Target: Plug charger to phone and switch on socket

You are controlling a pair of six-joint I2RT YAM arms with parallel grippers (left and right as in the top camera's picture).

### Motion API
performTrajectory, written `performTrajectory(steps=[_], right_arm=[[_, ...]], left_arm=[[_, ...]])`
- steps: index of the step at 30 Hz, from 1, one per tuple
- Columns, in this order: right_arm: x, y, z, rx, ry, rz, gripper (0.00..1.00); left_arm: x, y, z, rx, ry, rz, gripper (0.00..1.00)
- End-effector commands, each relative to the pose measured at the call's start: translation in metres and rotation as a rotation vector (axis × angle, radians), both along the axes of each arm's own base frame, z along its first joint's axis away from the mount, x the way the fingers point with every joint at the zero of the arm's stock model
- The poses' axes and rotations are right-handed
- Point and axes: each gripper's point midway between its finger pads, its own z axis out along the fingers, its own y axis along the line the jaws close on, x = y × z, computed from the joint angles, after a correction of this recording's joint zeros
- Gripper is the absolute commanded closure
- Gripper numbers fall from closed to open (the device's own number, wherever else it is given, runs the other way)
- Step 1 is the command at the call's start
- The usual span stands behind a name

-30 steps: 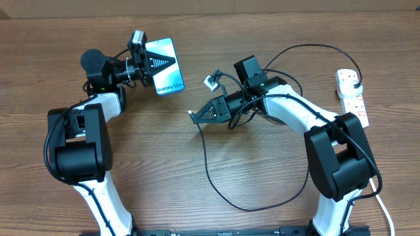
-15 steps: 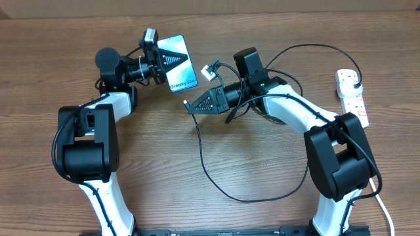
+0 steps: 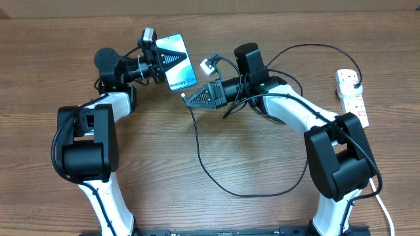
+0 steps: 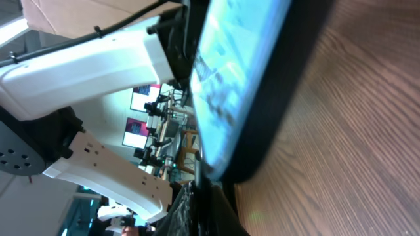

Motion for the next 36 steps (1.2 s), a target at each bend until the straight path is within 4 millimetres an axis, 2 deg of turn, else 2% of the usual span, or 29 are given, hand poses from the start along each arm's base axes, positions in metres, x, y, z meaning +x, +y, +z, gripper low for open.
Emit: performTrajectory(steps=[1, 10, 36], right_arm=[[0.005, -0.005, 0.020, 0.017, 0.004, -0.023, 0.96], [0.017, -0.013, 0.018, 0.004, 0.004, -0.067, 0.96], [0.012, -0.013, 0.021, 0.012, 0.037, -0.046, 0.96]], left_arm=[[0.001, 0.000, 0.012, -0.004, -0.027, 0.013, 0.95], [0.001, 0.000, 0.012, -0.004, -0.027, 0.012, 0.95], [0.002, -0.006, 0.012, -0.005, -0.038, 0.018, 0.96]])
